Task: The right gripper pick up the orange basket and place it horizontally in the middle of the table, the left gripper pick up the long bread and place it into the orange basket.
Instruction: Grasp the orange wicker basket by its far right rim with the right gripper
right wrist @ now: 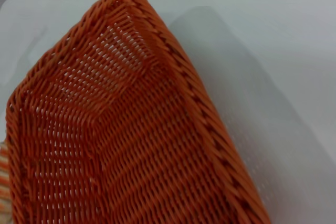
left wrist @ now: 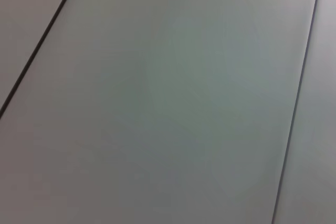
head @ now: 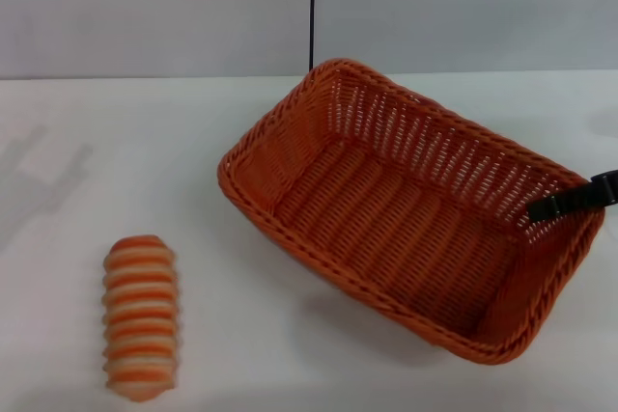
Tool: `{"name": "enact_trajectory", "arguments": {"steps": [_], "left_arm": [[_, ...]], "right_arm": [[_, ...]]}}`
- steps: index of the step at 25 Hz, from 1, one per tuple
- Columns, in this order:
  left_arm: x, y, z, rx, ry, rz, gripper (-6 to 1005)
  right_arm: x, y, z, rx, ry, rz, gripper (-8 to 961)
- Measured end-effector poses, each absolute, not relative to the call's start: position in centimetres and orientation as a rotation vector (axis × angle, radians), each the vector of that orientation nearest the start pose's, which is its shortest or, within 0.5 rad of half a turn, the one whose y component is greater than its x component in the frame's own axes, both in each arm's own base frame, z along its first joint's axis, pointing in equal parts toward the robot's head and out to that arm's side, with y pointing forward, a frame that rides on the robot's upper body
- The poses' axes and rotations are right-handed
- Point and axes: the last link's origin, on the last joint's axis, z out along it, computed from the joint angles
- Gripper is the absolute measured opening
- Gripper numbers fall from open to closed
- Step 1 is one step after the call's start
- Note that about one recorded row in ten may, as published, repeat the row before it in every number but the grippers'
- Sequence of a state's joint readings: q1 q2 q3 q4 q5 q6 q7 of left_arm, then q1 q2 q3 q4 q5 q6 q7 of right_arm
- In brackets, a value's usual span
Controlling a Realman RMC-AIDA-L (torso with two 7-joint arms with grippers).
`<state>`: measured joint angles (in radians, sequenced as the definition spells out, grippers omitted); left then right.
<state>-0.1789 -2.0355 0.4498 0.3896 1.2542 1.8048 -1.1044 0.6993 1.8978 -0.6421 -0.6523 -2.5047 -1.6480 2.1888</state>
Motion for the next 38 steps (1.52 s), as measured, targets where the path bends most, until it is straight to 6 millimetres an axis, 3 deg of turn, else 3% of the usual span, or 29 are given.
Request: {"name": "enact_trajectory", "arguments": {"steps": [6,22,38], "left_arm": [[-34.2,23.3,9.4,-1.731,-0.579,-1.353,801],[-34.1,23.4,9.2,-1.726,-0.584,-1.356,796],[-33.9,23.6,9.0,-1.730,-0.583,-1.363,791]], "right_arm": [[28.6,35.7,5.6,-2.587,1.540,0.043,526],[29.3,35.3,6.1,-2.579,1.504,0.023,181],[28.8,34.7,7.4,-2.532,1.182,0.121,151]]}}
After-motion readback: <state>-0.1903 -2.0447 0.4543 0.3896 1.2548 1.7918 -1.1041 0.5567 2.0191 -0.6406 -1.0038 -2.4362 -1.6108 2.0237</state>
